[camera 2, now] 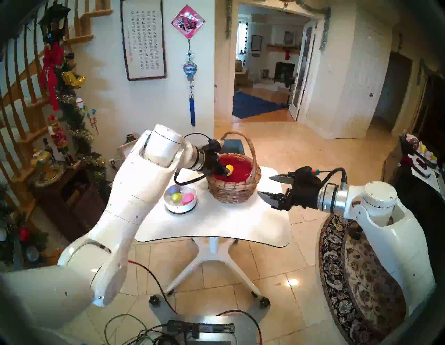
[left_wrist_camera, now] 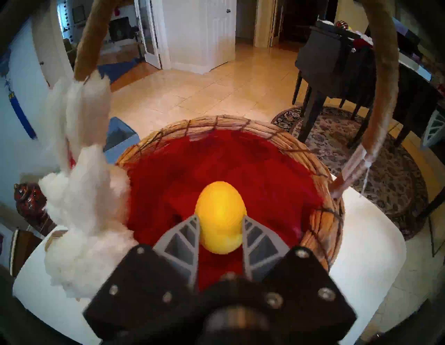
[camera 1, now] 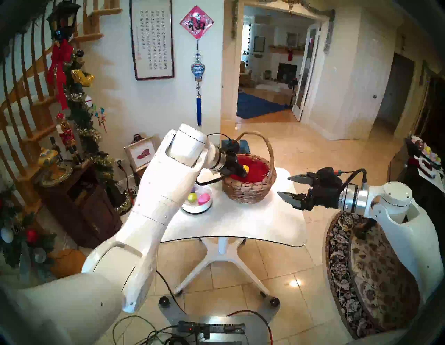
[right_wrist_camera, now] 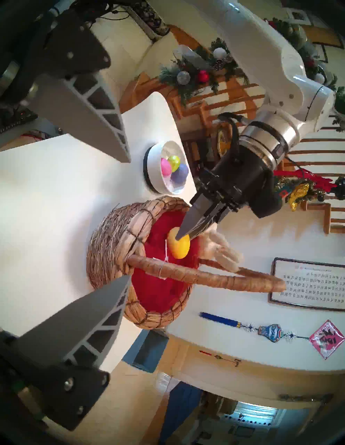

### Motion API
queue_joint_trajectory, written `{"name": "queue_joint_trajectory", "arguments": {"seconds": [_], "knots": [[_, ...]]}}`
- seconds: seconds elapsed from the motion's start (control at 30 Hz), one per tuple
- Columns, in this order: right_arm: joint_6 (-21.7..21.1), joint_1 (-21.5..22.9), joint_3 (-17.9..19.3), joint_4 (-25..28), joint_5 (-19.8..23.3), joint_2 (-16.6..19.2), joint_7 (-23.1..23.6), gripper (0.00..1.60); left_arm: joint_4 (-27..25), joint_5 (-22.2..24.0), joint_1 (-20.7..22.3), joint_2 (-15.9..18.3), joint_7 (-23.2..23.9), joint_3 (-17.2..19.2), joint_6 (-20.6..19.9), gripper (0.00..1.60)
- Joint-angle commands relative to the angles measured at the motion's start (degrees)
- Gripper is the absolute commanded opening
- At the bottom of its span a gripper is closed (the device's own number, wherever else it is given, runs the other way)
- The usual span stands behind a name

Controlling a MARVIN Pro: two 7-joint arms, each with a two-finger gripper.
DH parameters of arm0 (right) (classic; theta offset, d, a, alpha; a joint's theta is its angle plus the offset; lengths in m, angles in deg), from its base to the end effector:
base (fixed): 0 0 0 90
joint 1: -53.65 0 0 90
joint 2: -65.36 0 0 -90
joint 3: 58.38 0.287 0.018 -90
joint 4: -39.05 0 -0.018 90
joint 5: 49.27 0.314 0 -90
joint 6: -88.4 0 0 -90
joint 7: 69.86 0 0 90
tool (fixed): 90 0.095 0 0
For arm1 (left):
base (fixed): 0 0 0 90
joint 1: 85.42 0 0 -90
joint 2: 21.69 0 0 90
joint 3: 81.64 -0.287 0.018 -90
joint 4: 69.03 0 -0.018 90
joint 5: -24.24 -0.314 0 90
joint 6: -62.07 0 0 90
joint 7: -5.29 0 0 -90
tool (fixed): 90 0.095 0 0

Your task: Put easter egg into basket

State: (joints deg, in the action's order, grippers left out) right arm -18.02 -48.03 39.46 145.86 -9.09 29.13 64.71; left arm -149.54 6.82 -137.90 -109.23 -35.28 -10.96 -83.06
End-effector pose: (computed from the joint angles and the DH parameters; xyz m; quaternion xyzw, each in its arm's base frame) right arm 0.3530 -0.1285 -0.1832 -0.7257 -0.3599 -0.5346 0.2409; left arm 0.5132 -0.1471 -0.1582 0.8177 -0.3748 0.4025 0.1702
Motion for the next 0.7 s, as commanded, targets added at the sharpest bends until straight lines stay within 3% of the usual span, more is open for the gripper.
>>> {"name": "queue_joint_trajectory", "arguments": {"seconds": [0.0, 0.2, 0.47, 0.5, 0.67], "knots": [[0.1, 0.0, 0.3, 0.1, 0.0, 0.2, 0.1, 1.60, -1.4, -1.7, 0.6, -1.0, 2.8, 1.1, 0.1, 0.46], [0.1, 0.0, 0.3, 0.1, 0.0, 0.2, 0.1, 1.60, -3.0, -2.7, -0.3, -1.0, 4.1, 1.8, 0.1, 0.75], [0.1, -0.1, 0.3, 0.1, 0.0, 0.2, 0.0, 1.60, -4.0, -3.7, -1.1, -1.2, 5.0, 2.2, 0.1, 0.87], [0.1, -0.1, 0.3, 0.1, 0.0, 0.2, 0.0, 1.60, -4.3, -3.9, -1.3, -1.2, 5.2, 2.2, 0.1, 1.00], [0.1, -0.1, 0.3, 0.1, 0.0, 0.2, 0.0, 1.60, -5.4, -4.2, -2.1, -1.3, 5.6, 2.3, 0.1, 1.02]]}}
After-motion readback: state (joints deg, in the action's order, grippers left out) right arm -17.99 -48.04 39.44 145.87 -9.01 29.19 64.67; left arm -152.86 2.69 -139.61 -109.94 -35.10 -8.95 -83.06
